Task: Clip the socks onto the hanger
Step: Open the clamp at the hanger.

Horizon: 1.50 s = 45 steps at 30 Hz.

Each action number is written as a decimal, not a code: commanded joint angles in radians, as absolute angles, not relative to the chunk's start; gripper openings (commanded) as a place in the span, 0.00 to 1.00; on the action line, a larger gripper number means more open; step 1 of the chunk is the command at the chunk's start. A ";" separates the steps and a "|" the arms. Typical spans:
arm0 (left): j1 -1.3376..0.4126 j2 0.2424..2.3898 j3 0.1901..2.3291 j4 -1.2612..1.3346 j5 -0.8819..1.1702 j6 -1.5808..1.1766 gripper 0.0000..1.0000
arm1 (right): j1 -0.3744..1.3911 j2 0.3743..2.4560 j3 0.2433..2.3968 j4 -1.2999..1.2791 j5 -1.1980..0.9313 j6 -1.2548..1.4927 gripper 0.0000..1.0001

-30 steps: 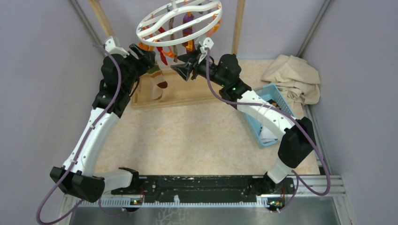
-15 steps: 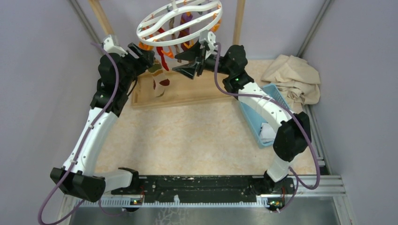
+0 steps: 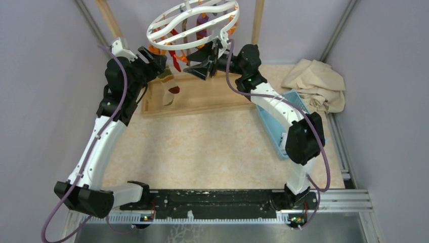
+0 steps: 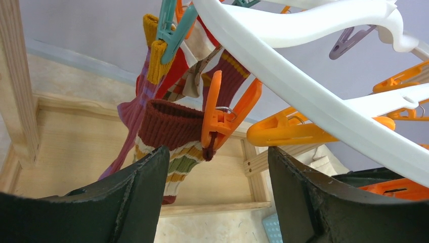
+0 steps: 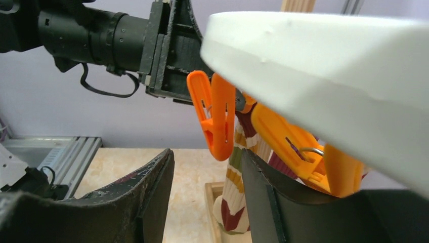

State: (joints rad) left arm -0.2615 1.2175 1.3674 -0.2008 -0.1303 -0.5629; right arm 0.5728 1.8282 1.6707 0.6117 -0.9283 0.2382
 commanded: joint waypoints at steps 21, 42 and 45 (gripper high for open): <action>-0.252 1.210 1.416 -0.222 -0.107 -0.543 0.77 | 0.554 1.980 1.931 0.698 -0.967 0.344 0.37; -0.252 1.219 1.385 -0.182 -0.059 -0.570 0.77 | 0.581 1.768 1.660 0.655 -0.864 0.228 0.00; -0.252 1.220 1.382 -0.177 -0.051 -0.574 0.77 | 0.583 1.727 1.626 0.627 -0.841 0.193 0.00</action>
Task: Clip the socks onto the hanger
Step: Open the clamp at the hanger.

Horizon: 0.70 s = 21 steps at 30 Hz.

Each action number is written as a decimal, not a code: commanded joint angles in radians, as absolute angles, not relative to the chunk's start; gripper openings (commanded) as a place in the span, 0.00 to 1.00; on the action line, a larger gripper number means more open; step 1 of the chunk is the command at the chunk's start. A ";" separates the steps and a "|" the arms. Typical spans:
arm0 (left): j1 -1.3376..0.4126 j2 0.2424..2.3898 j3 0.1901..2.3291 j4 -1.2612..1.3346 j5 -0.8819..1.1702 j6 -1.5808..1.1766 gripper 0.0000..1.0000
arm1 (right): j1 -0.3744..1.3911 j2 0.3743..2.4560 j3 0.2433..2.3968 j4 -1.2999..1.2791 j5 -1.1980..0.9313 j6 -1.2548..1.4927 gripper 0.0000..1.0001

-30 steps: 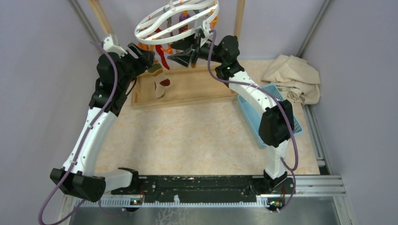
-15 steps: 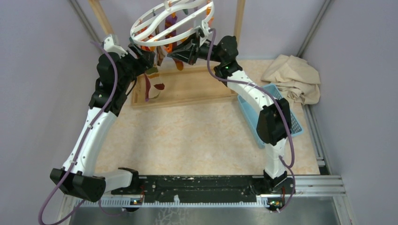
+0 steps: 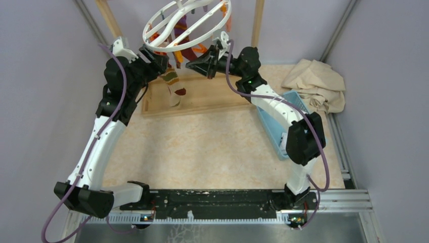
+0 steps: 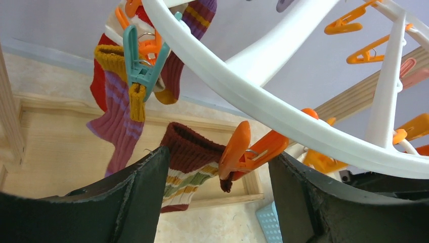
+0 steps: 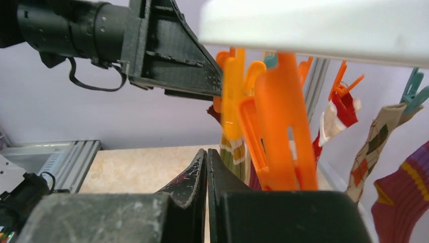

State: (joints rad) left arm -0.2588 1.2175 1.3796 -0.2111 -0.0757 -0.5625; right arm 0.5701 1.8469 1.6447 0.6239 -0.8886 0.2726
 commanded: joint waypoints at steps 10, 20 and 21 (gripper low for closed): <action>-0.252 1.219 1.376 -0.164 -0.031 -0.586 0.77 | 0.582 1.671 1.588 0.550 -0.763 0.120 0.08; -0.252 1.217 1.390 -0.179 -0.035 -0.584 0.77 | 0.568 1.722 1.709 0.434 -0.730 0.048 0.51; -0.252 1.216 1.391 -0.181 -0.040 -0.580 0.77 | 0.567 1.736 1.727 0.428 -0.728 0.046 0.51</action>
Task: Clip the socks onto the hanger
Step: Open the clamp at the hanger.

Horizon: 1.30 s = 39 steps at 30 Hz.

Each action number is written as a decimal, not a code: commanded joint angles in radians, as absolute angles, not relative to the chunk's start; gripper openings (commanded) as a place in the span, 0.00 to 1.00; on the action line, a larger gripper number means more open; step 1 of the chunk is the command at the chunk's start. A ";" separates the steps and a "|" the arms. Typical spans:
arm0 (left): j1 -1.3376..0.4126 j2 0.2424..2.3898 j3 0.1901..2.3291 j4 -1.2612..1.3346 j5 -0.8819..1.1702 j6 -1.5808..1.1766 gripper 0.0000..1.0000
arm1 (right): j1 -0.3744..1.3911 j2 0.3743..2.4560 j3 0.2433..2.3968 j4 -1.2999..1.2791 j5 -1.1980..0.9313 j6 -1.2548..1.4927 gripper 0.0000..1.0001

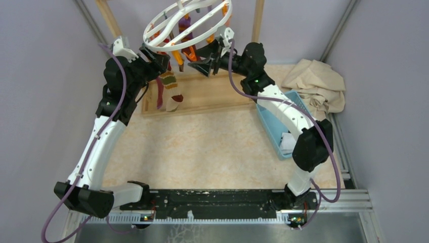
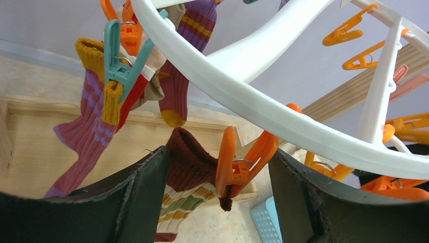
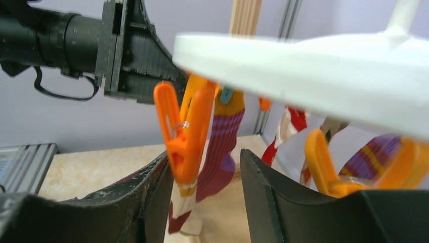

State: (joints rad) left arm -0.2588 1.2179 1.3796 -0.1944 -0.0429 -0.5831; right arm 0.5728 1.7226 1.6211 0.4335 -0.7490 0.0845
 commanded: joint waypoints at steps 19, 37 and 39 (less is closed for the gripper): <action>-0.251 1.207 1.390 -0.189 -0.039 -0.581 0.77 | 0.567 1.762 1.768 0.430 -0.769 0.065 0.00; -0.266 1.173 1.435 -0.156 0.264 -0.613 0.76 | 0.570 1.641 1.715 0.251 -0.724 -0.038 0.00; -0.270 1.175 1.432 -0.133 0.284 -0.633 0.76 | 0.573 1.633 1.716 0.222 -0.702 -0.061 0.00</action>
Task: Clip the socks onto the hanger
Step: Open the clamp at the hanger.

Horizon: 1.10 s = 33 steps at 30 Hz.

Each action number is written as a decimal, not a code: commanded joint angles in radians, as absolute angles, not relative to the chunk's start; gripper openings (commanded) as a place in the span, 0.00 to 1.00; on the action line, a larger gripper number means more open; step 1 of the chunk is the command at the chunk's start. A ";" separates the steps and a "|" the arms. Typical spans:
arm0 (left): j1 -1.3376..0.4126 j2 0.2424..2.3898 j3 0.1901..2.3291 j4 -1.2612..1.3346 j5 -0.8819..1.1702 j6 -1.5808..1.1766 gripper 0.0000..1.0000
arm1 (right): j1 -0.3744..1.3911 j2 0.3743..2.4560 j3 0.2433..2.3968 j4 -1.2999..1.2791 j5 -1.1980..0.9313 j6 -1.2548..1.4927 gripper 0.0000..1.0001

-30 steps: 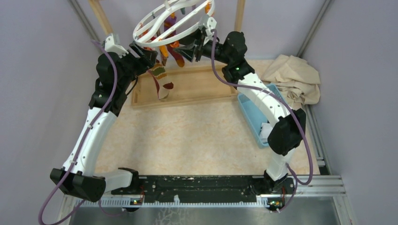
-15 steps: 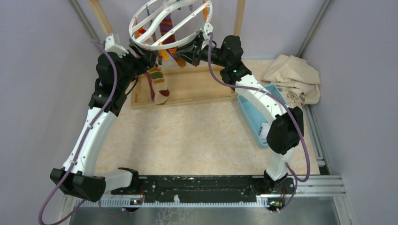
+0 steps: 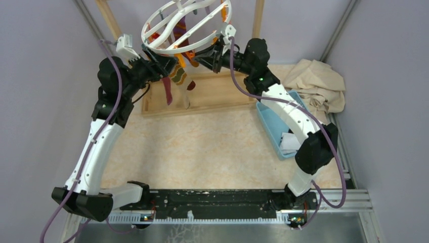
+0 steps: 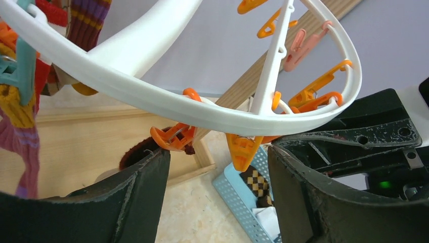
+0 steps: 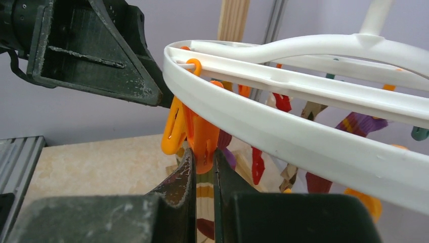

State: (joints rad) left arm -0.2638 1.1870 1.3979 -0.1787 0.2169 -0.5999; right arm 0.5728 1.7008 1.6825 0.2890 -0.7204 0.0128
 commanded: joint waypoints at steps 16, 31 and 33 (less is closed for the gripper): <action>-0.512 1.209 1.518 -0.198 -0.070 -0.555 0.78 | 0.601 1.649 1.786 0.064 -0.561 -0.127 0.00; -0.586 1.305 1.569 -0.143 -0.185 -0.488 0.77 | 0.610 1.673 1.836 0.013 -0.548 -0.140 0.00; -0.600 1.323 1.580 -0.139 -0.198 -0.483 0.77 | 0.612 1.680 1.837 0.016 -0.549 -0.137 0.00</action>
